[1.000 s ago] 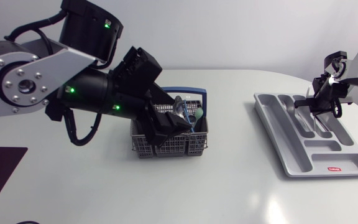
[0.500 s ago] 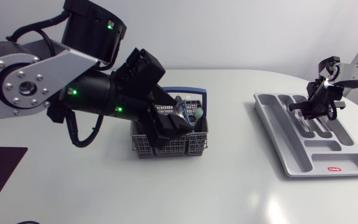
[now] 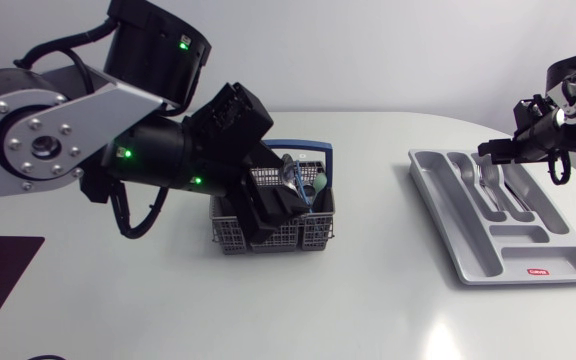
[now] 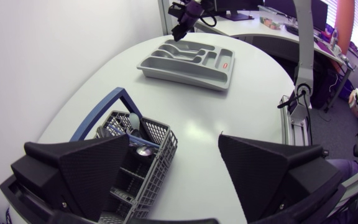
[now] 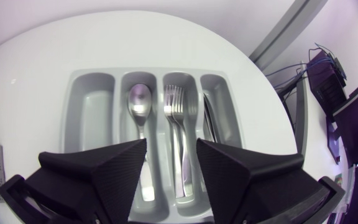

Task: Sort the cutlery from the basket into the organizer compartments.

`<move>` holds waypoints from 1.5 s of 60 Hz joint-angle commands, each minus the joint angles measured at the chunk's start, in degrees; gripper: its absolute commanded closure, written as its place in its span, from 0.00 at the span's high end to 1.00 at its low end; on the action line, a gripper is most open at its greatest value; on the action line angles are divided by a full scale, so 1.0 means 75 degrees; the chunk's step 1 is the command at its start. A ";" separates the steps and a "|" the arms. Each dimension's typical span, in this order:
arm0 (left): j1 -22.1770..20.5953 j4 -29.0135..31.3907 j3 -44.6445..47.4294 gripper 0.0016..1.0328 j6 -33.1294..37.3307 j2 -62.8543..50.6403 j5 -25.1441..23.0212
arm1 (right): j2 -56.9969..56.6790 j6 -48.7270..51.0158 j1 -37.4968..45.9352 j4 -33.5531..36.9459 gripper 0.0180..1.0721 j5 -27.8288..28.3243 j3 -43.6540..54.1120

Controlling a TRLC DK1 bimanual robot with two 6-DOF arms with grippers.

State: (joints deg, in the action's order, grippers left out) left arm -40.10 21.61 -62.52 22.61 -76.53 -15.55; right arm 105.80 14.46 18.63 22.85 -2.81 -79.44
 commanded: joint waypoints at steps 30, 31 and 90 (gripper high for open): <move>0.0202 -0.0631 0.0778 0.95 0.0501 -0.0179 0.0316 | -0.5165 0.1072 -0.2461 -0.0879 0.69 0.2285 0.4322; 0.0213 -0.0631 0.0789 0.95 0.0513 -0.0167 0.0316 | -0.5294 0.1049 -0.2637 -0.0879 0.69 0.2308 0.4404; 0.0834 -0.0654 0.1481 0.95 0.0911 0.0396 0.0316 | -0.4228 0.0674 -0.6012 -0.2344 0.69 0.3398 0.4815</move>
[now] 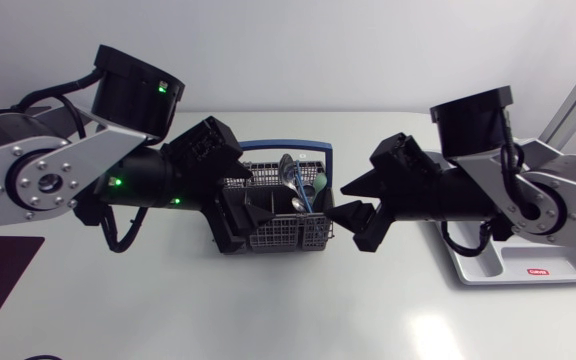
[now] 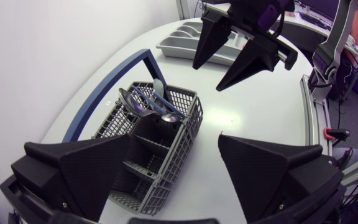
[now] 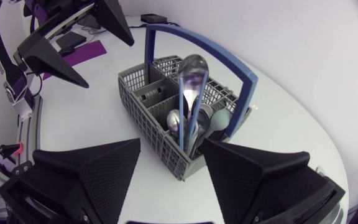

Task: Sort the cutlery from the basket into the organizer compartments.

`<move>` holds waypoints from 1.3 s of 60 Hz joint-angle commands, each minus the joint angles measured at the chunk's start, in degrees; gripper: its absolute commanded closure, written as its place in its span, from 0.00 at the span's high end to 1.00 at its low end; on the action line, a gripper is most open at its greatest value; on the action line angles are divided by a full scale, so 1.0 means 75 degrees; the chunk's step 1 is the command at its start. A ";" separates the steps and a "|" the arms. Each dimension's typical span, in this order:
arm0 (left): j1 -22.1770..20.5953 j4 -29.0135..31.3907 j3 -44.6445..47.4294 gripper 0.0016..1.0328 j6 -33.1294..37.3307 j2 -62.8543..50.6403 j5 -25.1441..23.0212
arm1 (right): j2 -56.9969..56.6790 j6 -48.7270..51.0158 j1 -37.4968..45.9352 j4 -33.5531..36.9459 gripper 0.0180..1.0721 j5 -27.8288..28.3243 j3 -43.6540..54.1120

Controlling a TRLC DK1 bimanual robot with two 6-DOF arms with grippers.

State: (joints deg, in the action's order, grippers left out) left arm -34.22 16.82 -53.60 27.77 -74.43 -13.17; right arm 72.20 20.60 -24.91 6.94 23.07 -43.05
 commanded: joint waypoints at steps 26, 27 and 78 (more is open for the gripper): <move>0.0554 -0.0133 0.0538 0.95 0.0610 0.0186 -0.0072 | 0.1236 -0.0016 -0.0324 -0.1089 0.40 0.0041 -0.0331; 0.0590 -0.0133 0.0538 0.95 0.0633 0.0186 -0.0107 | 0.1259 -0.0016 -0.0335 -0.1113 0.40 0.0041 -0.0331; 0.2148 -0.0801 0.1475 0.95 0.1700 0.0550 -0.1525 | 0.1881 -0.0087 -0.0863 -0.1382 0.40 -0.0498 -0.0917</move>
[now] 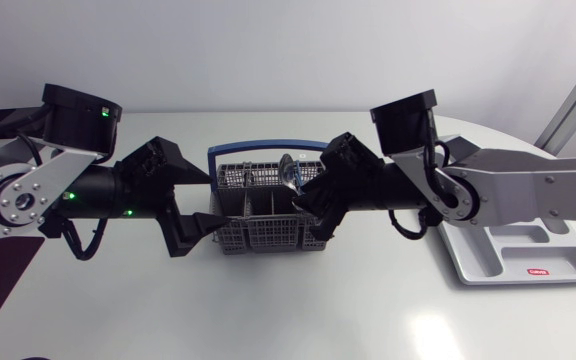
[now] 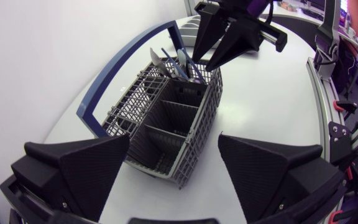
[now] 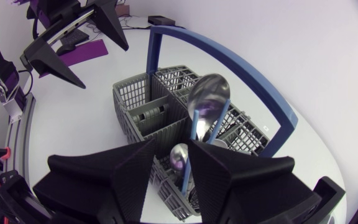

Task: Sort the cutlery from the basket into the organizer compartments.

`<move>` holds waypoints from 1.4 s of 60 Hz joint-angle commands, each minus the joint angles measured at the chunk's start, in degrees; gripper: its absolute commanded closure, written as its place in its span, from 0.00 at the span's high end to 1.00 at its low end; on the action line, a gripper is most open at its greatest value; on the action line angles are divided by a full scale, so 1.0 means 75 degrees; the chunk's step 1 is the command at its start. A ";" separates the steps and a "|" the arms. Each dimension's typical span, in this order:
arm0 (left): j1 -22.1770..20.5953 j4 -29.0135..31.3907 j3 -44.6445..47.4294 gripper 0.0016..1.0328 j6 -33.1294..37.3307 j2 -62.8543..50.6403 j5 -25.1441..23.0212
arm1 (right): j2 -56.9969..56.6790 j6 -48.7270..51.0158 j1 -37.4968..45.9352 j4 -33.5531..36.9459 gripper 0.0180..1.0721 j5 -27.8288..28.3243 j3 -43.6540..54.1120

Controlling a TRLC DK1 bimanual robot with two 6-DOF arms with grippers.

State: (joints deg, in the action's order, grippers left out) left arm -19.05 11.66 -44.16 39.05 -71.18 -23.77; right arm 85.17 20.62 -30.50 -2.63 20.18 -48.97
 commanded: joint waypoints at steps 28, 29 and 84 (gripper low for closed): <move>0.0196 -0.0242 0.0416 0.95 0.0290 0.0197 -0.0452 | 0.0199 -0.0113 -0.0082 -0.0329 0.36 -0.0430 -0.0103; 0.0196 -0.0242 0.0416 0.95 0.0290 0.0197 -0.0452 | 0.0164 -0.0113 -0.0082 -0.0317 0.36 -0.0430 -0.0080; 0.0184 -0.0418 0.0462 0.95 0.0255 0.0022 -0.0452 | 0.0410 -0.0125 0.0106 -0.0551 0.36 -0.0476 -0.0232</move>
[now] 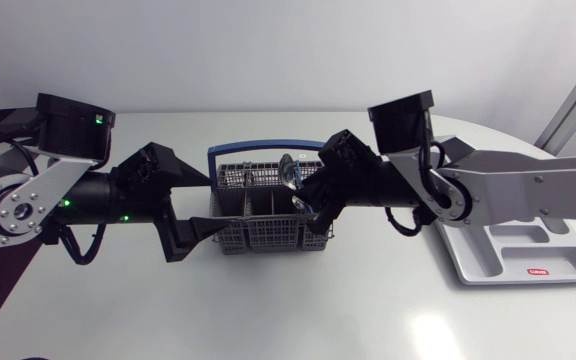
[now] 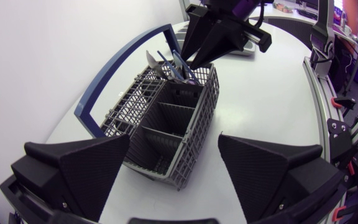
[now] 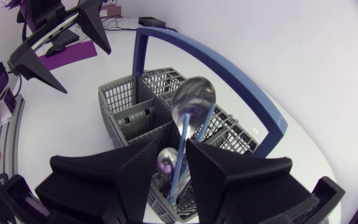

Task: Sort the cutlery from the basket into the organizer compartments.

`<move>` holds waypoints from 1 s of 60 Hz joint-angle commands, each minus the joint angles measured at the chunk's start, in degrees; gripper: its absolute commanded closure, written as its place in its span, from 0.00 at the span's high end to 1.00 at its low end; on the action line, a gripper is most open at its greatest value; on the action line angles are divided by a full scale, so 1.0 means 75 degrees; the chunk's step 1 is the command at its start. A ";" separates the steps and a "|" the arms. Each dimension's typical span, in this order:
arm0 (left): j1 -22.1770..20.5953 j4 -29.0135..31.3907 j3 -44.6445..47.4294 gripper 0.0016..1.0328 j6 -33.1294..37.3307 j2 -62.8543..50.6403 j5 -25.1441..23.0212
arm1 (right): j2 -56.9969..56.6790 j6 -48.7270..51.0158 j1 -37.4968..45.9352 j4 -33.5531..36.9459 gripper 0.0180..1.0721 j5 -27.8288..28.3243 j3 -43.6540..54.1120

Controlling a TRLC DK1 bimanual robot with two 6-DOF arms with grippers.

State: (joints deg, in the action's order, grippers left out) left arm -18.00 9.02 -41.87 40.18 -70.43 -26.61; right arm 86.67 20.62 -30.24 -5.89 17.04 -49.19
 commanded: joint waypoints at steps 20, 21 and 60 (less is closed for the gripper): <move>0.0021 -0.0147 0.0203 0.95 0.0080 -0.0124 -0.0073 | 0.0350 -0.0136 0.0083 -0.0129 0.30 -0.0069 -0.0250; 0.0009 -0.0147 0.0215 0.95 0.0080 -0.0124 -0.0073 | 0.0361 -0.0136 0.0094 -0.0140 0.30 -0.0069 -0.0262; -0.0084 -0.0159 0.0250 0.95 0.0009 -0.0124 -0.0073 | 0.0268 -0.0148 0.0083 0.0106 0.06 -0.0069 -0.0227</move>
State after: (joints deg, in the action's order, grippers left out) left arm -18.13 8.43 -41.28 40.16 -70.54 -26.59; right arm 88.84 20.14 -29.89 -5.91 16.69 -50.26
